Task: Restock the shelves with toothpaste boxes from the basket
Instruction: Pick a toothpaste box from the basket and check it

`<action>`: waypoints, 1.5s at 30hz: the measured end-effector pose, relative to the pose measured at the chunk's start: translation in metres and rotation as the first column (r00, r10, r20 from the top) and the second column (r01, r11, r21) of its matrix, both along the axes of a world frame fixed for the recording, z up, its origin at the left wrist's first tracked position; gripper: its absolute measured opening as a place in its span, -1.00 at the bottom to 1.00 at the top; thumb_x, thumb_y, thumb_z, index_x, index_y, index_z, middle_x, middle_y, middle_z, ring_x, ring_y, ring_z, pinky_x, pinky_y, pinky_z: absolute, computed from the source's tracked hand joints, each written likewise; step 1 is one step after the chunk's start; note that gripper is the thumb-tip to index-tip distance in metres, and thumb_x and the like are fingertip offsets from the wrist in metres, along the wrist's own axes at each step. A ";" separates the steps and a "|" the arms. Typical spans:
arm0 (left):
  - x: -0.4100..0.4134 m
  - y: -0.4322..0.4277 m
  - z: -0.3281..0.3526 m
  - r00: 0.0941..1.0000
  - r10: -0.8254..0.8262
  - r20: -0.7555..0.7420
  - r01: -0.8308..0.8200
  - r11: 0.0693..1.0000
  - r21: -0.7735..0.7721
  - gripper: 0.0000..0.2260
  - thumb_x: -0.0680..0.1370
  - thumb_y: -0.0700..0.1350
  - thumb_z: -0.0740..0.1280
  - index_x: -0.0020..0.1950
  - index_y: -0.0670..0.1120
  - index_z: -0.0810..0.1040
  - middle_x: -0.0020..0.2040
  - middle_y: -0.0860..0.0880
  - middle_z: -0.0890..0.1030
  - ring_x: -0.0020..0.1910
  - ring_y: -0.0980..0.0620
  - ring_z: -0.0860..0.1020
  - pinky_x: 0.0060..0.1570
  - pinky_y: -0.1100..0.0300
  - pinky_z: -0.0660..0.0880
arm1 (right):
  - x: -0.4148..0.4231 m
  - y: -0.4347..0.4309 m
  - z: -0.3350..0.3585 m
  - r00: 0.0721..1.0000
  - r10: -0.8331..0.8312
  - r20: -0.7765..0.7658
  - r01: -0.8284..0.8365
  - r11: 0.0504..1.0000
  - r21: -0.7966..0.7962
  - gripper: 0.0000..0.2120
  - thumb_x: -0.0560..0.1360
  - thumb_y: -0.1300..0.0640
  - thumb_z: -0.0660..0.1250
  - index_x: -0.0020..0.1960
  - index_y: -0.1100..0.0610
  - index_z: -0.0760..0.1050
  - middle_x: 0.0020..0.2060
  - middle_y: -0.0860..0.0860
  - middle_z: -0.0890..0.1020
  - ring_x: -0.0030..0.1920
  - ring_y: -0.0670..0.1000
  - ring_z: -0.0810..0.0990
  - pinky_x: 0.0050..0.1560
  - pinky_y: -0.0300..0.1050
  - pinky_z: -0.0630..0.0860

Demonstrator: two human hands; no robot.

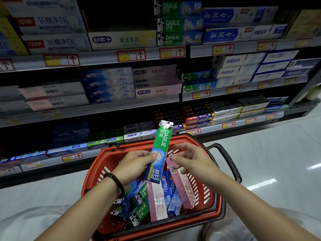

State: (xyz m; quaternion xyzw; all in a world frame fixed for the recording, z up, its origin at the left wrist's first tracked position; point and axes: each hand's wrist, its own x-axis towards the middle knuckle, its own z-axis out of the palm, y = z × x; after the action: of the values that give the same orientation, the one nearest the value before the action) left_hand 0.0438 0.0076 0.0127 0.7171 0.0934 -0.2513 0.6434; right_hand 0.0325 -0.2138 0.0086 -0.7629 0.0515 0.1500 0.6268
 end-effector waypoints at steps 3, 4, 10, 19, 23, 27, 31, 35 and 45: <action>-0.001 -0.003 0.000 0.999 0.038 -0.021 -0.039 0.999 -0.037 -0.73 0.66 -0.05 0.38 0.20 -0.24 0.61 -0.26 -0.04 0.70 -0.45 0.14 0.58 -0.46 0.31 0.42 | -0.002 0.003 -0.003 0.997 0.073 -0.032 -0.074 0.997 -0.010 -0.58 0.57 0.05 0.53 0.37 0.00 0.49 0.02 0.09 0.74 0.01 0.12 0.77 -0.11 -0.06 0.61; -0.001 -0.003 0.000 0.999 0.038 -0.024 -0.039 0.998 -0.047 -0.74 0.66 -0.06 0.38 0.21 -0.24 0.61 -0.27 -0.02 0.69 -0.47 0.15 0.56 -0.44 0.31 0.42 | -0.003 0.004 -0.004 0.994 0.099 -0.036 -0.099 0.995 -0.011 -0.59 0.57 0.05 0.53 0.36 0.00 0.50 0.02 0.10 0.74 0.01 0.13 0.77 -0.11 -0.06 0.60; -0.002 -0.003 0.003 0.999 0.049 -0.023 -0.050 0.995 -0.087 -0.70 0.66 -0.06 0.38 0.28 -0.24 0.55 0.00 -0.18 0.75 -0.09 -0.12 0.66 0.03 -0.07 0.51 | -0.011 0.008 -0.002 0.983 0.177 -0.042 -0.178 0.984 -0.021 -0.61 0.56 0.09 0.55 0.33 0.01 0.52 -0.03 0.06 0.75 -0.03 0.06 0.77 -0.03 -0.03 0.64; -0.003 -0.002 0.008 0.998 0.053 -0.041 -0.058 0.986 -0.157 -0.70 0.67 -0.09 0.36 0.32 -0.25 0.50 0.09 -0.21 0.74 0.16 -0.23 0.69 0.31 -0.17 0.56 | -0.011 0.014 -0.004 0.994 0.104 0.019 -0.104 0.995 0.002 -0.72 0.56 0.19 0.53 0.25 0.09 0.61 -0.10 0.14 0.76 -0.13 0.05 0.74 -0.13 -0.06 0.61; 0.000 0.001 0.010 0.997 0.060 -0.047 -0.068 0.981 -0.182 -0.74 0.69 -0.03 0.33 0.25 -0.21 0.53 0.11 -0.17 0.74 0.11 -0.18 0.72 0.30 -0.16 0.56 | -0.011 0.012 -0.001 0.996 0.082 0.038 -0.084 0.993 0.076 -0.80 0.59 0.26 0.48 0.19 0.08 0.64 -0.01 0.24 0.73 -0.15 0.03 0.71 -0.15 -0.12 0.62; 0.005 0.004 0.015 0.979 0.204 -0.027 -0.205 0.957 -0.208 -0.79 0.70 -0.05 0.30 0.28 -0.13 0.56 0.04 -0.10 0.76 -0.03 -0.15 0.75 0.16 -0.11 0.62 | -0.012 0.008 0.004 0.998 0.055 0.040 -0.059 0.992 0.116 -0.83 0.61 0.29 0.44 0.11 0.05 0.64 -0.13 0.11 0.75 -0.20 0.00 0.70 -0.16 -0.18 0.63; 0.015 0.014 0.015 0.936 0.352 0.003 -0.338 0.901 -0.273 -0.77 0.70 -0.09 0.32 0.36 -0.03 0.50 0.01 -0.05 0.77 -0.08 -0.11 0.76 -0.07 0.02 0.61 | -0.011 0.006 0.002 0.997 0.062 0.041 -0.067 0.990 0.125 -0.82 0.62 0.31 0.42 0.13 0.07 0.66 -0.20 0.06 0.74 -0.26 -0.04 0.66 -0.16 -0.18 0.62; 0.017 0.022 0.016 0.886 0.463 0.022 -0.431 0.839 -0.331 -0.64 0.67 -0.13 0.37 0.43 0.11 0.40 -0.02 -0.06 0.77 -0.07 -0.18 0.76 -0.01 -0.05 0.61 | -0.008 0.004 0.000 0.996 0.072 0.048 -0.077 0.991 0.107 -0.77 0.63 0.27 0.40 0.25 0.12 0.68 -0.04 0.19 0.76 -0.21 0.01 0.64 -0.09 -0.11 0.60; 0.015 0.021 0.022 0.867 0.496 0.052 -0.454 0.828 -0.329 -0.80 0.70 -0.02 0.31 0.33 0.07 0.57 -0.12 -0.04 0.74 -0.14 -0.10 0.75 0.06 -0.09 0.64 | -0.004 0.001 -0.003 0.999 0.007 0.053 -0.015 0.988 0.155 -0.75 0.63 0.28 0.39 0.24 0.09 0.72 0.02 0.12 0.78 -0.12 0.08 0.62 -0.12 -0.09 0.56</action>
State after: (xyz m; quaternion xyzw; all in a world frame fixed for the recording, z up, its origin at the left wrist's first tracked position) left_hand 0.0587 0.0282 0.0342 0.5778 0.1853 -0.0454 0.7935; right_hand 0.0284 -0.2131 0.0053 -0.7155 0.0191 0.1369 0.6848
